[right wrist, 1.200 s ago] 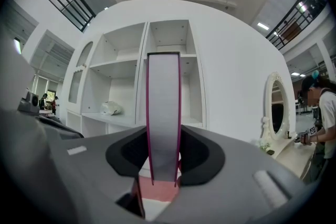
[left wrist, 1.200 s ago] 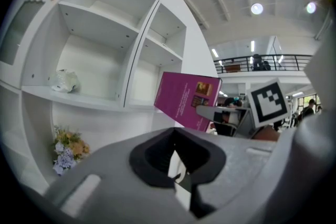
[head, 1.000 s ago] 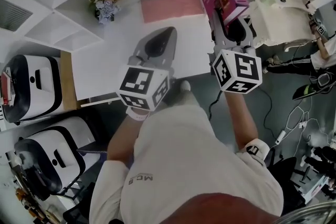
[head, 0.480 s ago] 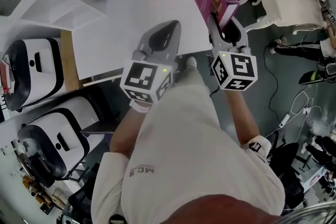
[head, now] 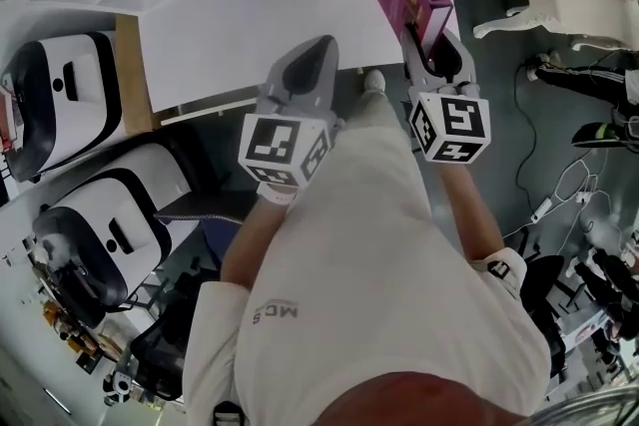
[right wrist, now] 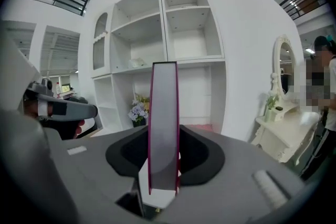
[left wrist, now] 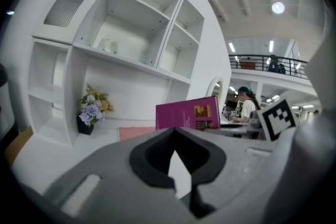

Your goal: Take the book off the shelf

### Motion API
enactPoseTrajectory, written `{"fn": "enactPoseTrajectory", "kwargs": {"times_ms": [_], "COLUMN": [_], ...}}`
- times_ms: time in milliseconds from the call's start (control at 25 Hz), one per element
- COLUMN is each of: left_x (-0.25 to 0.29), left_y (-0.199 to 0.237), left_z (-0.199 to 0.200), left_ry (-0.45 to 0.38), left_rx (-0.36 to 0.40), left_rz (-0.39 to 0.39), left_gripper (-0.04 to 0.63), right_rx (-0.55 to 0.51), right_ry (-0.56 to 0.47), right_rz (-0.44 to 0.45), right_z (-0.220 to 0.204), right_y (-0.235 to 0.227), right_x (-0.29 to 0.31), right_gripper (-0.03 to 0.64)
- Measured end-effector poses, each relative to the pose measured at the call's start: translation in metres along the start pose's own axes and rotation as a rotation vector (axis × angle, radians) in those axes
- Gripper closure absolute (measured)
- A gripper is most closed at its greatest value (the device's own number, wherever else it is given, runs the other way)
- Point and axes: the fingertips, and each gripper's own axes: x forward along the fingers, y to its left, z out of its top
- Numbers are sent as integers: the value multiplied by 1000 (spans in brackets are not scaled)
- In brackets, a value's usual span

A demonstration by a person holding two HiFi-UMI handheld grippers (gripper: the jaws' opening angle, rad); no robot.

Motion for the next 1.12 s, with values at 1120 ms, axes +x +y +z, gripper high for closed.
{"fn": "enactPoseTrajectory", "kwargs": {"times_ms": [1120], "left_x": [-27], "left_y": [13], "left_z": [-41], "left_ry": [33], "left_rx": [-78], "left_rz": [18], "left_gripper": [594], "right_rx": [26], "right_ry": [92], "right_rz": [37], "right_z": [-44], "right_y": [46], "right_x": [-15], "right_gripper": [477]}}
